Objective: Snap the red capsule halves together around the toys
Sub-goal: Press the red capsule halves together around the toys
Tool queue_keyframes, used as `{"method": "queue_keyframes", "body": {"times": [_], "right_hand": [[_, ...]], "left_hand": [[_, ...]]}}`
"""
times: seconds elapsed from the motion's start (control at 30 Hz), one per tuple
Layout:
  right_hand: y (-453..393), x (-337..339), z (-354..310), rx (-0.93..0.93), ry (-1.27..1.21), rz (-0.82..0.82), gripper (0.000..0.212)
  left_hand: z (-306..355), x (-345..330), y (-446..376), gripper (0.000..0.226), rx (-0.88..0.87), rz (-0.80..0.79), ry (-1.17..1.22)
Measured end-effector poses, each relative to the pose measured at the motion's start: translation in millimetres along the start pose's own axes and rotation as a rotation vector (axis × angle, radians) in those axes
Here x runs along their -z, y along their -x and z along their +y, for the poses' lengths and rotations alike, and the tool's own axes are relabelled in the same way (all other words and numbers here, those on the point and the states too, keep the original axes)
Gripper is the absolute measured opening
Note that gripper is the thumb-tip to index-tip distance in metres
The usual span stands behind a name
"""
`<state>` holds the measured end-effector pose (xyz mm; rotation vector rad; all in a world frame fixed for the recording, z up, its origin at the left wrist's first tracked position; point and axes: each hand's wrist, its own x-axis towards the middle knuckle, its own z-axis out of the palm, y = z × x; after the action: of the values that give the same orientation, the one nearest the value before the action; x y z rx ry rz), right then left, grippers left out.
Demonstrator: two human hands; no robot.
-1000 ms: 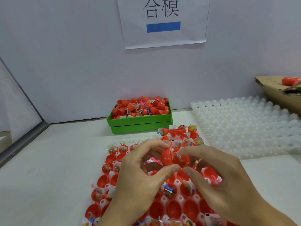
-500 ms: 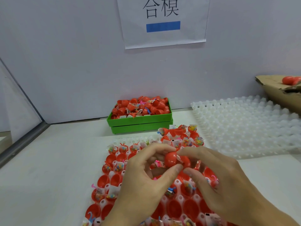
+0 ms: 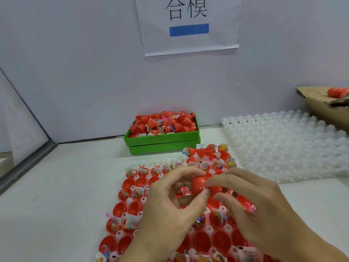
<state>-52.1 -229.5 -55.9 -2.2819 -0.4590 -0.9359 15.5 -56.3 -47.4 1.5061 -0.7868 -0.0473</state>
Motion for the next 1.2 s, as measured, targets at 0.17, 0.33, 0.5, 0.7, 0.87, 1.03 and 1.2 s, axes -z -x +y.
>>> {"method": "queue_keyframes", "body": {"times": [0.17, 0.33, 0.5, 0.7, 0.87, 1.03, 1.2], "right_hand": [[0.9, -0.8, 0.9, 0.007, 0.031, -0.043, 0.029], [1.5, -0.8, 0.3, 0.012, 0.080, -0.066, 0.027], [2.5, -0.1, 0.2, -0.043, 0.065, -0.061, 0.032], [1.4, -0.1, 3.3, -0.025, 0.041, -0.065, 0.030], [0.6, 2.4, 5.0, -0.036, 0.042, -0.038, 0.031], [1.5, -0.9, 3.9, -0.081, 0.019, -0.019, 0.038], [0.9, -3.2, 2.3, -0.084, -0.046, 0.060, 0.028]], "left_hand": [[-1.6, -2.5, 1.0, 0.024, 0.007, 0.034, -0.040], [-3.4, -6.0, 1.9, 0.025, 0.012, 0.075, -0.108], [-2.8, -6.7, 2.0, 0.024, 0.035, 0.073, -0.111], [-1.7, -2.9, 1.9, 0.024, 0.073, 0.054, -0.107], [3.4, 3.0, 0.6, 0.031, 0.117, -0.050, -0.100], [3.2, 2.8, -1.0, 0.029, 0.133, 0.009, -0.155], [5.8, 4.9, -2.8, 0.028, 0.105, 0.012, -0.143]]}}
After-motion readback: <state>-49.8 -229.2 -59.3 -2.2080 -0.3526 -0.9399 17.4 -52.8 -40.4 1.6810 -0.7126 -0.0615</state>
